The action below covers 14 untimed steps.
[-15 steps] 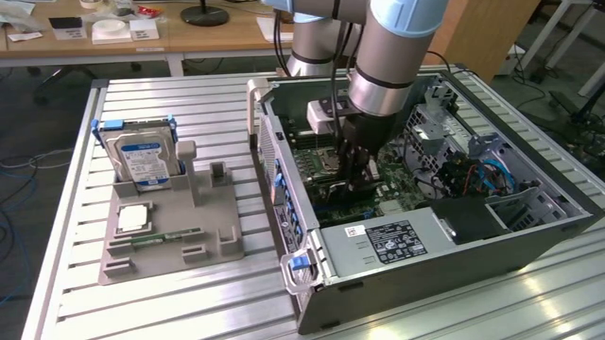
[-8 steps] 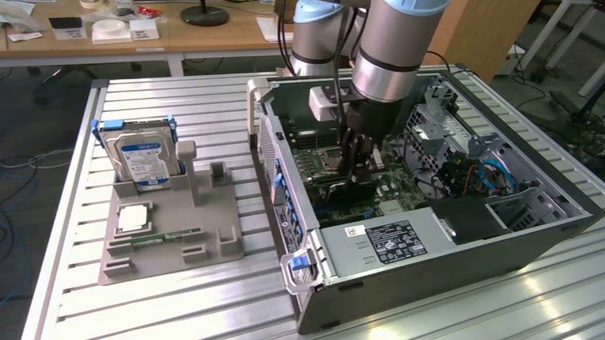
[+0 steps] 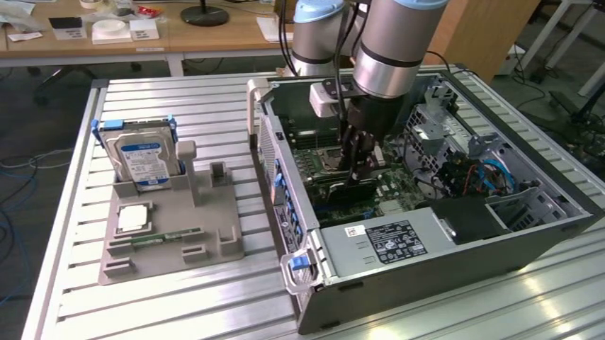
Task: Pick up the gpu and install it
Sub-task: 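Insert the gpu into the slot, then press down on the gpu until it lock into place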
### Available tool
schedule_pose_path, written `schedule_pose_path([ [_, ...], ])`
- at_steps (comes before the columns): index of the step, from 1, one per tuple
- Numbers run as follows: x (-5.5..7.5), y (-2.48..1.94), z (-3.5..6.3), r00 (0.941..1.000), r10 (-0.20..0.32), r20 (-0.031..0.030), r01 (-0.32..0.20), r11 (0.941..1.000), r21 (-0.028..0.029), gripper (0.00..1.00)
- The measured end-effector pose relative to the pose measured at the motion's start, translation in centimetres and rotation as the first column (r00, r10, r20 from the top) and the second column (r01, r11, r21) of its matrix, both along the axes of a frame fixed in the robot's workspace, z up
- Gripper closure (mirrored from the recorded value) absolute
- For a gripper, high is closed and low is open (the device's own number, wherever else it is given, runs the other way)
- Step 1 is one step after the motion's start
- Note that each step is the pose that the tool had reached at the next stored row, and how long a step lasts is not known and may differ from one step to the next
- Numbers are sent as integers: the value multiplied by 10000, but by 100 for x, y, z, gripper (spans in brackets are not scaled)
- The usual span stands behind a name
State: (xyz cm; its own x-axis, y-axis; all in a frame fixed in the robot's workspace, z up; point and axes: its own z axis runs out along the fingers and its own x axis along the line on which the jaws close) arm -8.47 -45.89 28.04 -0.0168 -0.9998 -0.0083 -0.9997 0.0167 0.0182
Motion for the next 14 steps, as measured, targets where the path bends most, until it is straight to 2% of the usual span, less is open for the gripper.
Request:
schedule_pose_path([
  [14, 0, 0, 17, 10000, 0, 0, 0, 10000, 0, 60],
])
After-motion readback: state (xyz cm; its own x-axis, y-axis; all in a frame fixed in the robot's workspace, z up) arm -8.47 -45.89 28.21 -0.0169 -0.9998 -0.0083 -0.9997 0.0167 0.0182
